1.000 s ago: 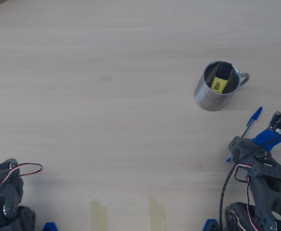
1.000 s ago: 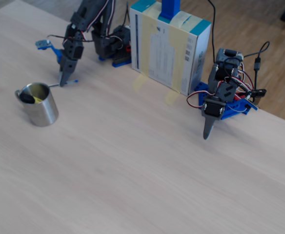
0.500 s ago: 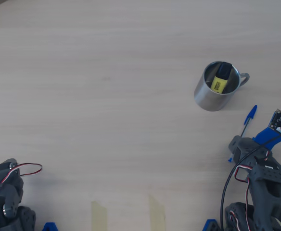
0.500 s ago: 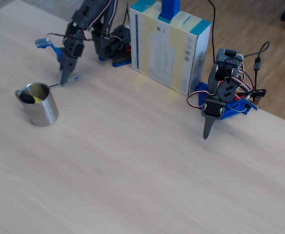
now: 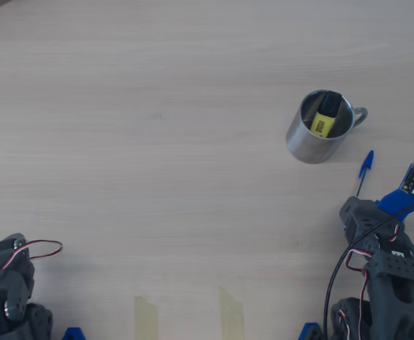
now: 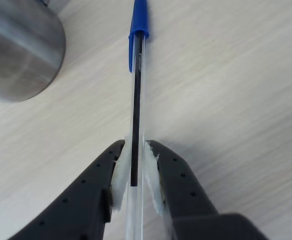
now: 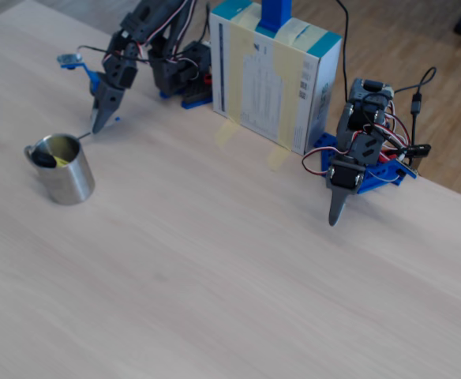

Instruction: Grab the blue pen and put it in the silver cup.

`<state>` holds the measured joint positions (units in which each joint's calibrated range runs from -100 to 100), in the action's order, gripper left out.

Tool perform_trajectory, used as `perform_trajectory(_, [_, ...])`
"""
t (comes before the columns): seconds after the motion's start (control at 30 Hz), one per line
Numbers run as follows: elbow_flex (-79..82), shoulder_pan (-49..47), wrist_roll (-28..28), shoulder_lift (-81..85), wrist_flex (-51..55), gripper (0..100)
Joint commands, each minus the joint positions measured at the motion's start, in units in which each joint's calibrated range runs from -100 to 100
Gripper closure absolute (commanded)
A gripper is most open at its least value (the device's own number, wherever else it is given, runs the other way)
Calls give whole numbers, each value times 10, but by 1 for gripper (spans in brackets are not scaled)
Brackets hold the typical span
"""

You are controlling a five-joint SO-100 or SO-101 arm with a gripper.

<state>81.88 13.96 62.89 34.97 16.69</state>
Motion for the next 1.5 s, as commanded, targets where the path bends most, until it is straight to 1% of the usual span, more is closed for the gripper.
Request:
perform_trajectory(0.0, [-1,-4,0,13,-3,98])
perform_trajectory(0.63, [-8,-5,-4,19,-9,98])
perform_trajectory(1.47, [-2,3,-4,171,-9,98])
